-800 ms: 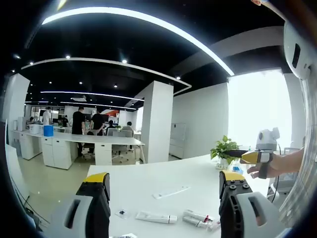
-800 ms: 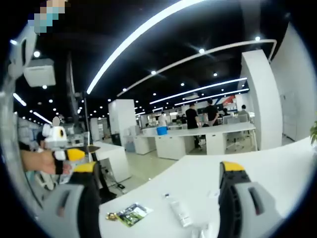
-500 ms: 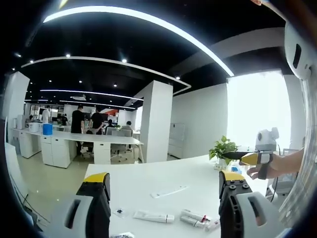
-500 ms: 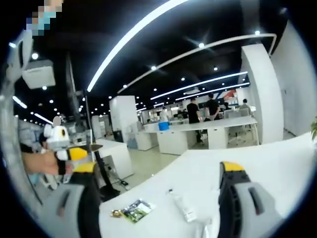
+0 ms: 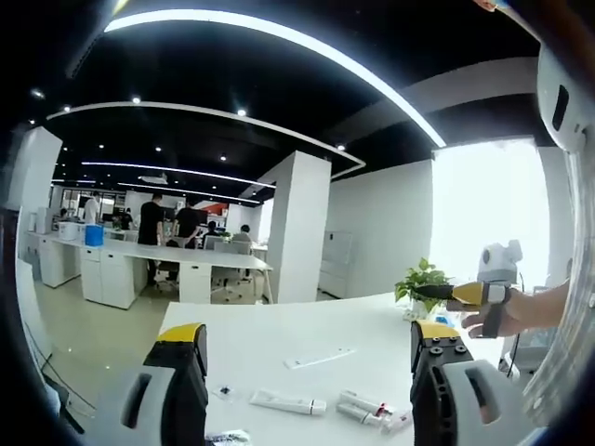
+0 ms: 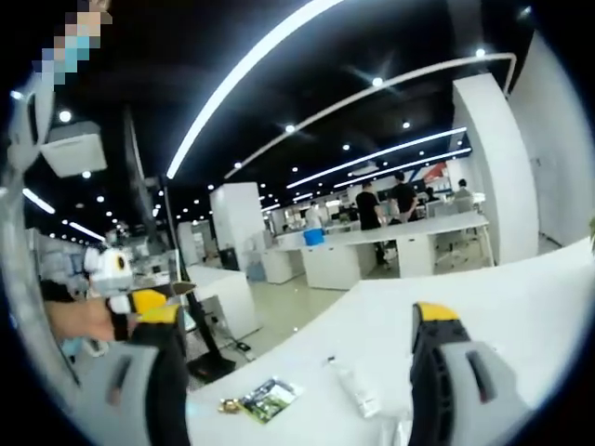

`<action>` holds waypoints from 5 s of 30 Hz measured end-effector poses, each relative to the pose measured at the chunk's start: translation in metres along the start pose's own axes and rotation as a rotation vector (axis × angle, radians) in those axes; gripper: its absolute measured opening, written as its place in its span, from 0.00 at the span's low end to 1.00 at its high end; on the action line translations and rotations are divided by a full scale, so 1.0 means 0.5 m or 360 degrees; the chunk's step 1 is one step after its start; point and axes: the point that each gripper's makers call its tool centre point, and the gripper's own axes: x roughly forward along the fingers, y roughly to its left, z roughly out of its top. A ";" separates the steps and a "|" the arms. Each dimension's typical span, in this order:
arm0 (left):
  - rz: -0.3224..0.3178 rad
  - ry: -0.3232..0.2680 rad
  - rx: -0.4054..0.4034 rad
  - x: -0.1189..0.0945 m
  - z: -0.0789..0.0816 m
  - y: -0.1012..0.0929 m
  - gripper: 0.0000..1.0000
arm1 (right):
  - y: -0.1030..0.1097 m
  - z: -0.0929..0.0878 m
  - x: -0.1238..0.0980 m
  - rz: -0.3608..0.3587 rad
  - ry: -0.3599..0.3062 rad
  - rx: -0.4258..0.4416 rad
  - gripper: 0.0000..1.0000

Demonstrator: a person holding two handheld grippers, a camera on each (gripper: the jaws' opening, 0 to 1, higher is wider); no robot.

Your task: Arrange the skincare products in the storage area until every visible bottle or jar stands upright without overlapping.

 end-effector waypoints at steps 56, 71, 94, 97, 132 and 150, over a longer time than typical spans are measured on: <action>0.0195 0.0058 -0.0091 -0.105 -0.106 0.070 0.95 | -0.016 -0.209 0.197 0.0165 0.0718 -0.0125 0.91; 0.0242 0.0065 -0.0089 -0.121 -0.103 0.096 0.95 | -0.127 -0.362 0.273 0.0115 0.1065 -0.0135 0.96; 0.0336 0.0117 -0.0096 -0.124 -0.109 0.102 0.95 | -0.259 -0.592 0.360 -0.0019 0.1610 -0.0229 0.93; 0.0353 0.0132 -0.0099 -0.130 -0.114 0.105 0.95 | -0.264 -0.613 0.362 -0.0001 0.1675 -0.0330 0.93; 0.0485 0.0213 -0.0184 -0.158 -0.151 0.155 0.93 | -0.268 -0.740 0.370 0.0123 0.1981 -0.0489 0.43; 0.0530 0.0229 -0.0220 -0.159 -0.165 0.176 0.91 | -0.280 -0.738 0.379 0.0157 0.1999 -0.0516 0.32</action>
